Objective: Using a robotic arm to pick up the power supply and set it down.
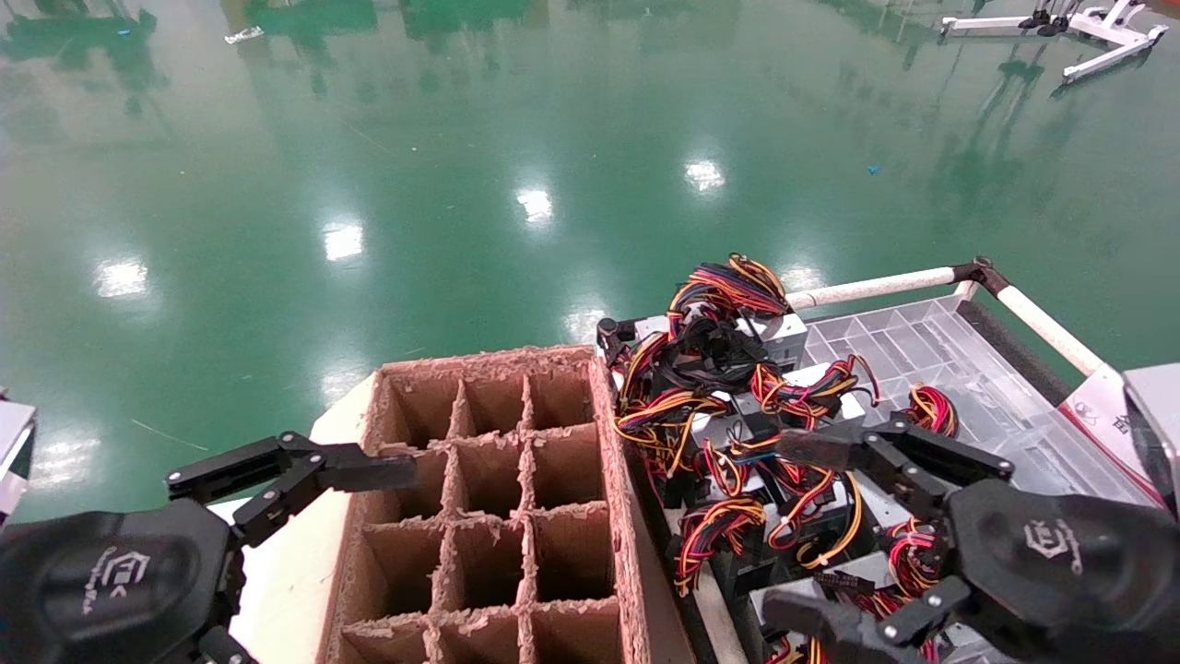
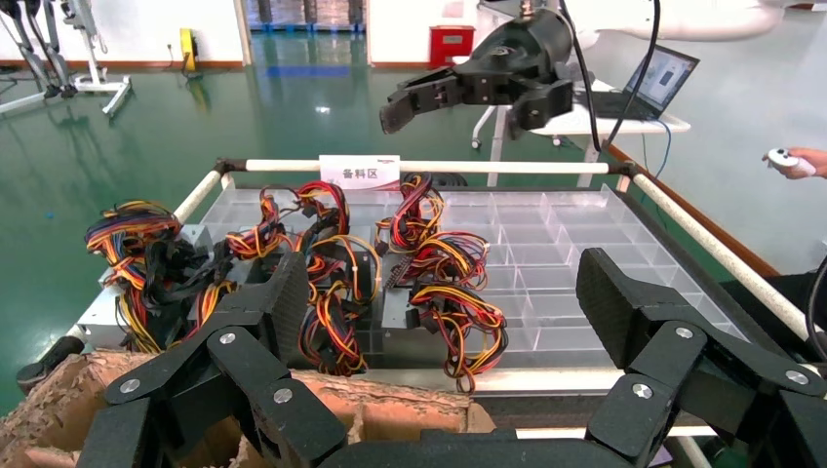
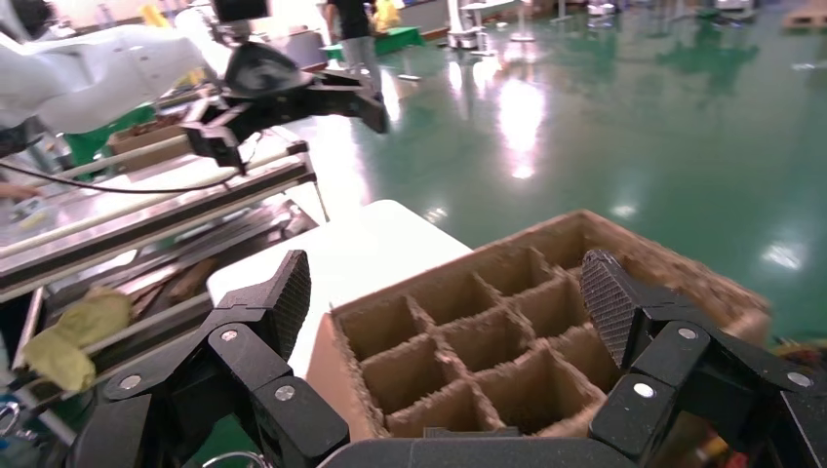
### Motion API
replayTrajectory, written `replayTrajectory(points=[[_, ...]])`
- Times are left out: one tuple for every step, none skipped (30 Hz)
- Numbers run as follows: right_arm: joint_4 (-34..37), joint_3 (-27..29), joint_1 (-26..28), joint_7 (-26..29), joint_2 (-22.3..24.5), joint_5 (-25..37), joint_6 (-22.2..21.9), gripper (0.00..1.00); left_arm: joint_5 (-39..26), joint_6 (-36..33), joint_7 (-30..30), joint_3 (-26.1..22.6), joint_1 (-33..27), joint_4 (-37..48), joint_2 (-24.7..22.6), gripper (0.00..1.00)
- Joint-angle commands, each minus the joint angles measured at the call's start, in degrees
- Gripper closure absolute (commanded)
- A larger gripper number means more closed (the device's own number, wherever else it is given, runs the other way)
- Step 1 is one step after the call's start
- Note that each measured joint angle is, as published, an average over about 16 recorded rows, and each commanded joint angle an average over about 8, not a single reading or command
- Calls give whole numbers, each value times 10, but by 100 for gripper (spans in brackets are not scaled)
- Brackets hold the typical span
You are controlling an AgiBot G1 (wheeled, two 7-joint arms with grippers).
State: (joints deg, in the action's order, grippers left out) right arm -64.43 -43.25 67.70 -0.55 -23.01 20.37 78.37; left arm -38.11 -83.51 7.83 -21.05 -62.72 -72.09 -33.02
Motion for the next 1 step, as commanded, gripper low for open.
replayTrajectory(points=[[-13,39,-9,16,-17,31,10,0,0,0,0,0,0,0,0,0]])
